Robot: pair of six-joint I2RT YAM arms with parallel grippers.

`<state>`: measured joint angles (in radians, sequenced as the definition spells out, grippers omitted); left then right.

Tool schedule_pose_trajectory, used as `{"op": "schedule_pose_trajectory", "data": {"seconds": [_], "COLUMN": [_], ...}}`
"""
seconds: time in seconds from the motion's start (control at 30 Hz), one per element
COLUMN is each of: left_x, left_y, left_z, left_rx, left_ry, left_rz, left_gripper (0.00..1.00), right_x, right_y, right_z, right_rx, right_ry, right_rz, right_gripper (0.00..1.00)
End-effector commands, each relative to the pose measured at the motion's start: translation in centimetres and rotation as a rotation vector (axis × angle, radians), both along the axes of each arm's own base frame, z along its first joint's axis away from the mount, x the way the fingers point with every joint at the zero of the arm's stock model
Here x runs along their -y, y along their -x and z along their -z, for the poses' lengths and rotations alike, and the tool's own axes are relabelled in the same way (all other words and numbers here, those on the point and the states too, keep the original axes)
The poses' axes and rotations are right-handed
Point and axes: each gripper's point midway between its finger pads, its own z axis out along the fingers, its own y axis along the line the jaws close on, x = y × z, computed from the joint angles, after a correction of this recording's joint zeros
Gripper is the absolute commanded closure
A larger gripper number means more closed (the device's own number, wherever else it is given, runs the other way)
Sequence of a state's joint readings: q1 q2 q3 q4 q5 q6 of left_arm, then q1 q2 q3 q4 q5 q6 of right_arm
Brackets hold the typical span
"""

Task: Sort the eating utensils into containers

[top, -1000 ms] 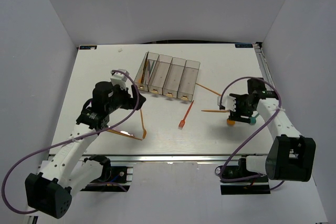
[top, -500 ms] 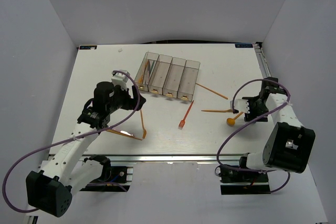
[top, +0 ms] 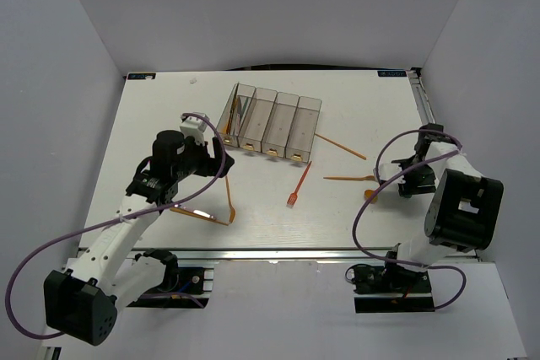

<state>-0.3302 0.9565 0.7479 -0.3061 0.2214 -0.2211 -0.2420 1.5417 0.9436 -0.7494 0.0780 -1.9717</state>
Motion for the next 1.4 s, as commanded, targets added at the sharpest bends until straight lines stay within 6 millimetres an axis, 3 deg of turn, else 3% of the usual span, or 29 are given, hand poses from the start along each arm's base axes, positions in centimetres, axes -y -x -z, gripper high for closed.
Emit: {"op": "schedule_pose_trajectory", "data": {"seconds": [0.0,0.6,0.7,0.77,0.9,1.0,1.27,1.37], "left_x": [-0.1,-0.1,0.0,0.0,0.1,0.2,0.5,0.6], "left_y": [-0.2,-0.1,0.0,0.0,0.1,0.2,0.5,0.6], "left_z": [-0.5,-0.6,-0.7,-0.7,-1.0,-1.2,-1.7,-1.9], "left_rx": [0.023,0.021,0.023,0.023,0.027,0.033,0.045,0.05], "left_ry": [0.005,0.016,0.021,0.022,0.028,0.034,0.049,0.056], "left_rz": [0.006,0.016,0.018,0.019,0.024,0.032,0.052,0.057], "left_gripper": [0.08,0.08,0.08,0.08,0.08,0.08,0.08,0.08], "right_x": [1.3,0.1,-0.2,-0.1,-0.1,-0.7,-3.0,-3.6], "right_y": [-1.8,-2.4,-2.1,-1.8,-0.7,0.8,3.6,3.6], "right_z": [-0.6,3.3,3.8,4.1,4.4,4.5,2.5,0.0], "right_rx": [0.029,-0.082,-0.102,-0.11,-0.108,-0.108,-0.041,0.04], "right_ry": [0.064,-0.043,-0.058,-0.057,-0.046,-0.052,-0.106,-0.111], "right_rz": [-0.034,-0.04,-0.032,-0.021,-0.01,-0.043,-0.122,-0.143], "right_gripper": [0.33,0.37,0.42,0.51,0.78,0.86,1.0,1.0]}}
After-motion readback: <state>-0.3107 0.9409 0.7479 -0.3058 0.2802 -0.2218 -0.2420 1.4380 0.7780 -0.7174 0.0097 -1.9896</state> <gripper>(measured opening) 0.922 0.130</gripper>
